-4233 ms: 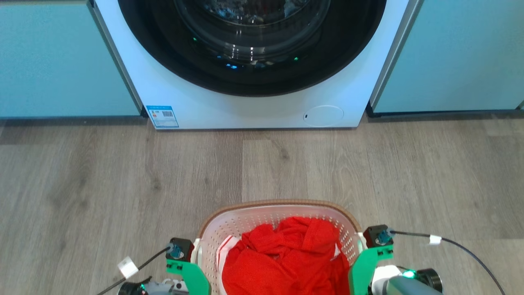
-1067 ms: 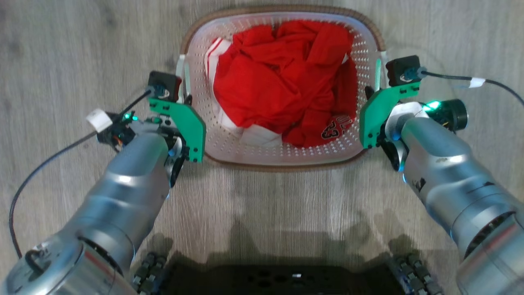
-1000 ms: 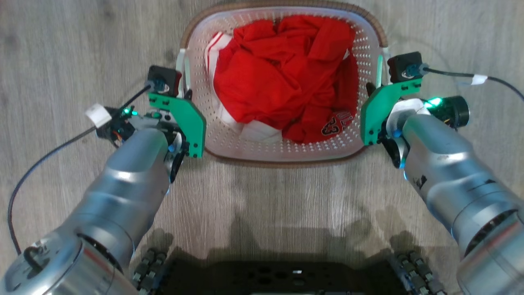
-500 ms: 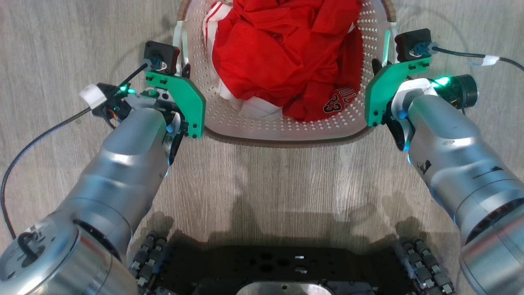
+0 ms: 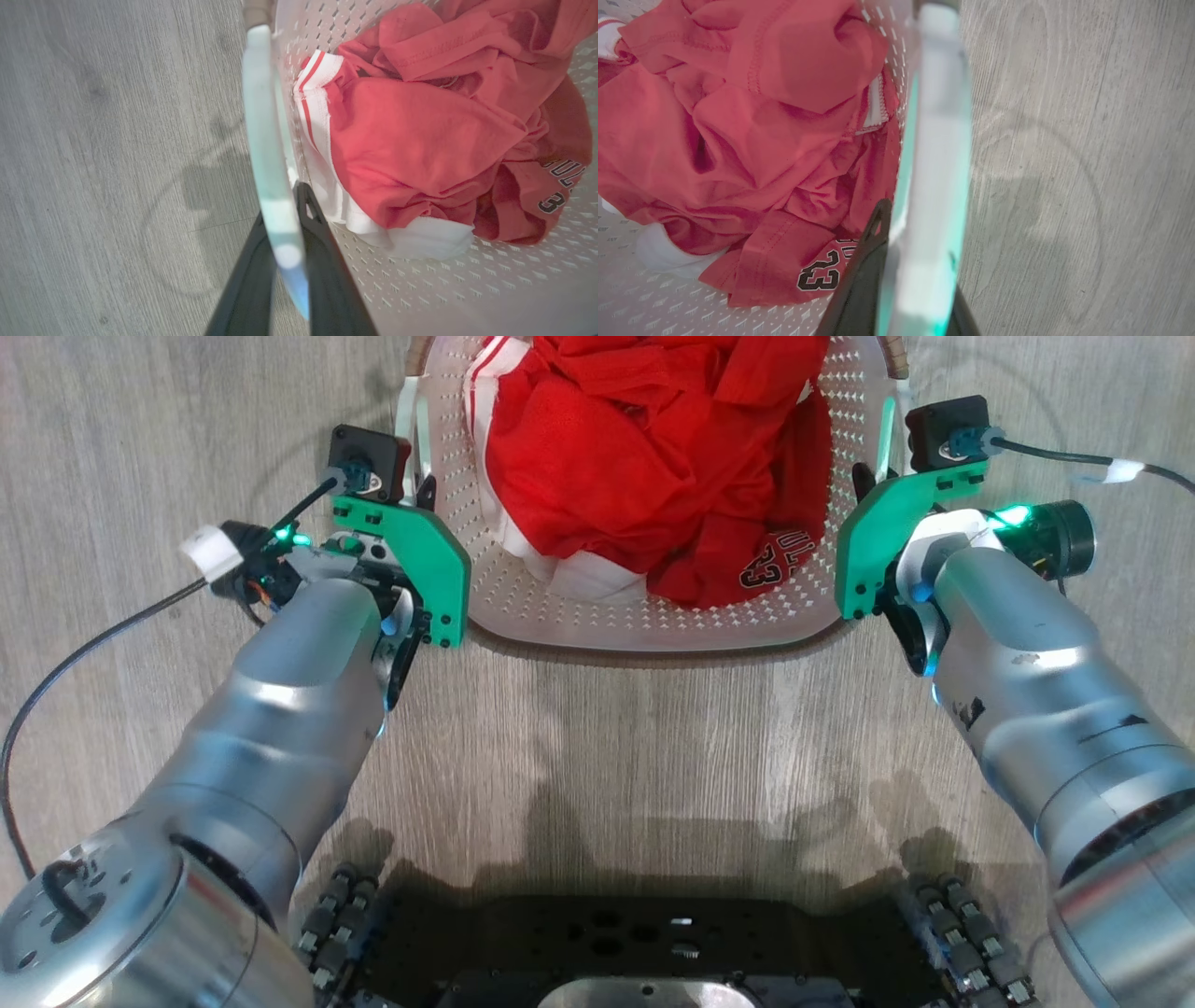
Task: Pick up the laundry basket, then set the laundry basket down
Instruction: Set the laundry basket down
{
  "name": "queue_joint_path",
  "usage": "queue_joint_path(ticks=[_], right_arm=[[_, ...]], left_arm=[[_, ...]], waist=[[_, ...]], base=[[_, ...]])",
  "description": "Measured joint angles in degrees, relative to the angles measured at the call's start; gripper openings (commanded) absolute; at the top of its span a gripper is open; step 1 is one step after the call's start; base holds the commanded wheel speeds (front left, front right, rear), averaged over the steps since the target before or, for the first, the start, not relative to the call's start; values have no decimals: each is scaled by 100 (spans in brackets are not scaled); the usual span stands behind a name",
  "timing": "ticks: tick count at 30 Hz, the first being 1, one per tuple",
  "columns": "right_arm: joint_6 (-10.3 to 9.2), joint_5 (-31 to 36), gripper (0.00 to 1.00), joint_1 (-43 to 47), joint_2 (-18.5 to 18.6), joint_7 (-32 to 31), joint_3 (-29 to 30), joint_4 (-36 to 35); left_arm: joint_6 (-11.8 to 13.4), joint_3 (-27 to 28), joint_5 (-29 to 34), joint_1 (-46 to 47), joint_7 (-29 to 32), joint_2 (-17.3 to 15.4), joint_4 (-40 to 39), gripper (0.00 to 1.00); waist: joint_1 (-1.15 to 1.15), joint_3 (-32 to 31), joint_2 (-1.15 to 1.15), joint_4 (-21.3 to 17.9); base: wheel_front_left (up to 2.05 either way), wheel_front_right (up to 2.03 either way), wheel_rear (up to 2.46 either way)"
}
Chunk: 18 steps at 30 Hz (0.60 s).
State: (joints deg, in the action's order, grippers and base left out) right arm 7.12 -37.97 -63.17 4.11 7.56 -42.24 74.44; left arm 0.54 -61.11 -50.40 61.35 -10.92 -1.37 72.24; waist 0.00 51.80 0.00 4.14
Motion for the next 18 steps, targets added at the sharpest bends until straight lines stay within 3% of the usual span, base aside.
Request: queue_joint_path(ticks=[2, 7, 9, 11, 12, 13, 14, 18], right_arm=[[1, 87, 21, 3, -2, -44, 68, 0], [1, 229, 44, 9, -1, -44, 135, 1], [1, 229, 53, 9, -1, -44, 135, 1], [1, 229, 100, 9, -1, -44, 135, 0], [1, 229, 100, 10, -1, -44, 135, 0], [1, 230, 100, 10, -1, -43, 135, 0], [1, 234, 100, 10, -1, -43, 136, 0], [1, 309, 100, 10, -1, -41, 145, 0]], left_arm=[[1, -29, -19, 1, 0, 0, -1, 0], [7, -105, -79, 7, 11, 0, -22, 0], [30, -119, -112, 5, 34, 0, -34, 15], [71, -126, -115, 5, 64, -2, -40, 38], [109, -132, -180, 5, 76, -3, -54, 46], [118, -133, -213, 4, 79, -3, -65, 86], [144, -134, -234, 4, 85, -3, -75, 100], [210, -144, -313, -4, 111, -3, -80, 100]], waist=[[0, -5, 0, -2], [0, -22, 0, 9], [0, -28, 0, 17], [0, -35, 0, 23], [0, -49, 0, 26], [0, -60, 0, 27], [0, -71, 1, 27], [0, -136, 1, 29]], base=[[0, 0, 0], [0, 0, 0], [0, 0, 0], [0, 0, 0], [0, 0, 0], [0, 0, 0], [0, 0, 0], [0, 0, 0]])
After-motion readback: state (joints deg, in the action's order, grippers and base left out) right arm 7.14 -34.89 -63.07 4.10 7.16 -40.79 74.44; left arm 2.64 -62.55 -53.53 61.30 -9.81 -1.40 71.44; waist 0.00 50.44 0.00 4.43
